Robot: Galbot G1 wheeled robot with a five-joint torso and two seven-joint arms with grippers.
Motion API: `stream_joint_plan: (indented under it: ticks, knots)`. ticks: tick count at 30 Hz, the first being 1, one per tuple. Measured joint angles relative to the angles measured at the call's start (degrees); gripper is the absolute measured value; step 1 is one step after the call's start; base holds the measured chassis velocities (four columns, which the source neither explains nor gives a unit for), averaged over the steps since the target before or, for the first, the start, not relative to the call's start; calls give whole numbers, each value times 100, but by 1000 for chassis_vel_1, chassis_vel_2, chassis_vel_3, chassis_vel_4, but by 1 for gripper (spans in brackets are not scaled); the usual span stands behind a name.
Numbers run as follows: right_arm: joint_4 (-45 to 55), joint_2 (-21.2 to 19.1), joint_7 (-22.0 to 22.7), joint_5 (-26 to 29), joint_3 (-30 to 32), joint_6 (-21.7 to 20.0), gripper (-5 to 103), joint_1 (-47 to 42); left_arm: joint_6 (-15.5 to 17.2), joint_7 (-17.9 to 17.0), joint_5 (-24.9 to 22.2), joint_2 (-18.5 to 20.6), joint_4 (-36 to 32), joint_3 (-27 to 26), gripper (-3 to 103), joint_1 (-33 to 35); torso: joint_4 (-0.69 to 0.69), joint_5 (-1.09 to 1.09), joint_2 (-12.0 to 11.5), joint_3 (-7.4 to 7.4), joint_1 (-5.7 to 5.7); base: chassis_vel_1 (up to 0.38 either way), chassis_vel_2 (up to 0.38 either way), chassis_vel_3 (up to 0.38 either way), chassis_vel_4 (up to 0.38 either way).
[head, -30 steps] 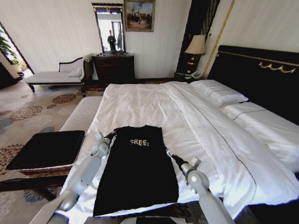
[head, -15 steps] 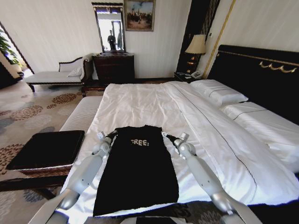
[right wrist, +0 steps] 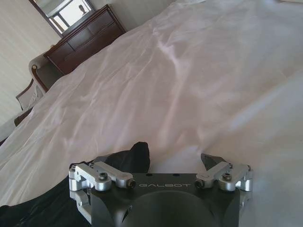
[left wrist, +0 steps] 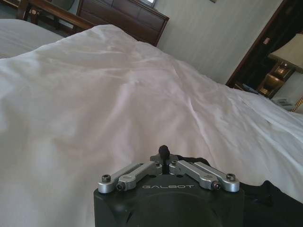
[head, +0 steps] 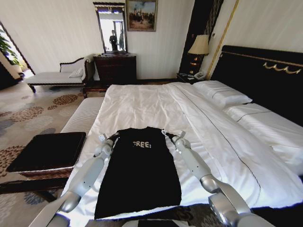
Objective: Fold the clothes on the bed and place them into the basket.
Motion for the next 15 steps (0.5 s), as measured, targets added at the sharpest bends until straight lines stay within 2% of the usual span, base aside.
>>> stream_joint_plan:
  ticks: [5,6,7,11,13,14,15]
  knots:
    - [-44,26,-22,37,-29,-38,90,24,0,4,-17,4,3,0,1,-9,2,0,0,0,0,0,0,0,0]
    - [-74,36,-26,40,-58,-50,79,33,0,4,-25,4,2,0,1,-14,2,0,0,0,0,0,0,0,0]
    - [-87,42,-28,39,-70,-51,79,35,0,4,-28,4,2,0,1,-16,2,0,0,0,0,0,0,0,0]
    - [-132,99,-37,28,-96,-39,58,51,1,4,-39,-16,19,1,1,-20,2,1,0,0,0,0,0,0,0]
    - [-146,106,-37,2,-97,-24,58,58,1,3,-39,-18,23,1,1,-19,2,0,0,0,0,0,0,0,0]
    - [-212,125,-40,-96,-101,50,52,79,1,2,-40,-16,29,0,1,-10,2,0,0,0,0,0,0,0,0]
    - [-212,125,-40,-96,-101,50,52,79,1,2,-40,-16,29,0,1,-10,2,0,0,0,0,0,0,0,0]
